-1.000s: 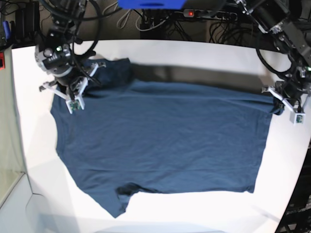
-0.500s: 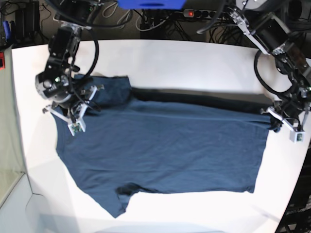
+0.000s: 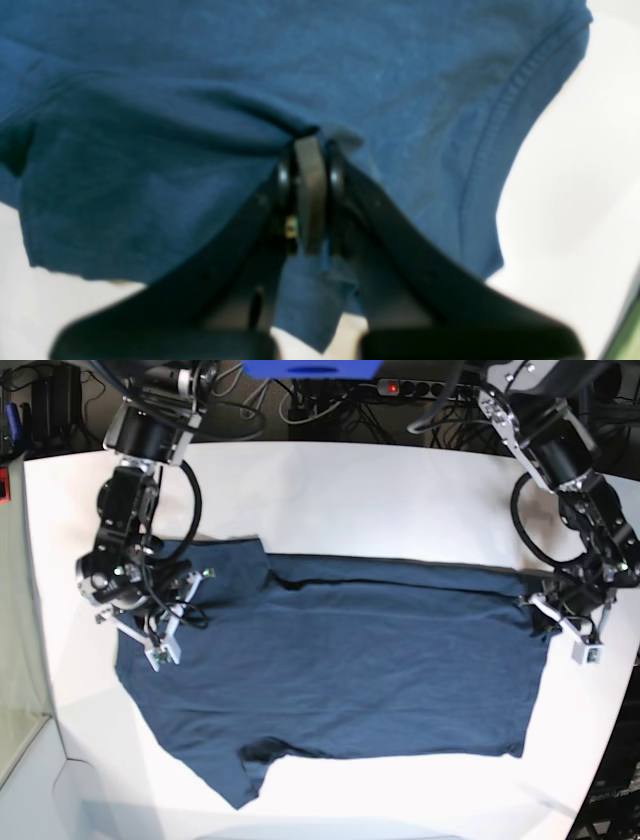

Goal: Layout the t-shirt on the table in an organized manner, then fold the t-shirt properly
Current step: 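Fold the shoulder edge of the navy shirt over toward the hem with both grippers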

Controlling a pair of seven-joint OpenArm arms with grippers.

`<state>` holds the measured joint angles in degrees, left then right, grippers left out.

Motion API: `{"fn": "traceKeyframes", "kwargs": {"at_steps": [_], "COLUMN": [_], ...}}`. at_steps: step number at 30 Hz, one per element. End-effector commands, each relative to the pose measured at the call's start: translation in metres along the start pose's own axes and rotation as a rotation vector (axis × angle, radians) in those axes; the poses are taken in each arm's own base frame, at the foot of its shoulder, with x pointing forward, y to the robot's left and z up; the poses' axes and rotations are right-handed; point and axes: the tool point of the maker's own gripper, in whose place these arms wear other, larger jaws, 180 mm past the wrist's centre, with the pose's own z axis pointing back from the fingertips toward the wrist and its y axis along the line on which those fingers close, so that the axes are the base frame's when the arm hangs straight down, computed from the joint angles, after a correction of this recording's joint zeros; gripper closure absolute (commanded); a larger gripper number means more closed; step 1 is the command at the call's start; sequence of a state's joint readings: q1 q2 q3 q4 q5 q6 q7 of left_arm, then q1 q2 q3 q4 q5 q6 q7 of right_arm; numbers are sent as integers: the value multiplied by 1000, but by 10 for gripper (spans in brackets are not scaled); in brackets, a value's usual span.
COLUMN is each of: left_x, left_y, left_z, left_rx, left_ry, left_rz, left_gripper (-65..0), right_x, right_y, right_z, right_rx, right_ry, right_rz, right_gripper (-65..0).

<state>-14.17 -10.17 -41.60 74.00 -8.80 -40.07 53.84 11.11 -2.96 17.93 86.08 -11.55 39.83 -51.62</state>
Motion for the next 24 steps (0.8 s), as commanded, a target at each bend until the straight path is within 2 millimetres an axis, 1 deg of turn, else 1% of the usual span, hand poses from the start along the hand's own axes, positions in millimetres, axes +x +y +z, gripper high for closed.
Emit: {"fn": "traceKeyframes", "kwargs": {"at_steps": [1, 5, 7, 10, 12, 15, 17, 18, 20, 22, 24], "left_x": [20, 25, 32, 29, 34, 28, 27, 27, 27, 27, 28], "left_y": [3, 0, 0, 1, 6, 9, 9, 9, 10, 10, 14], "left_z": [3, 1, 1, -3, -2, -5, -6, -6, -6, -6, -4], "left_rx": [1, -7, -6, -14, -7, -12, -13, -13, -13, -13, -3], "left_ry": [-53, -70, -86, -73, -75, -55, -53, -53, -51, -53, -53], "left_rz": [-15, -23, -20, -8, -11, 1, 7, 7, 8, 8, 3], "left_gripper": [-9, -9, -10, -10, -11, -11, -22, -46, -126, -222, -287], "right_x": [18, 23, 27, 31, 32, 29, 31, 31, 31, 30, 30], "right_y": [-9, -12, -12, -13, -14, -14, -13, -12, -11, -11, -11], "right_z": [4, 0, -2, -6, -7, -11, -13, -14, -15, -15, -15], "right_rx": [-15, -10, -4, 3, 5, 13, 20, 24, 26, 27, 27], "right_ry": [-49, -48, -50, -47, -44, -31, -37, -43, -53, -53, -50], "right_rz": [8, 7, 5, 3, 3, 1, -2, -3, -4, -4, -4], "right_gripper": [0, 0, 0, 0, 0, 0, 0, 0, 0, 0, 0]}}
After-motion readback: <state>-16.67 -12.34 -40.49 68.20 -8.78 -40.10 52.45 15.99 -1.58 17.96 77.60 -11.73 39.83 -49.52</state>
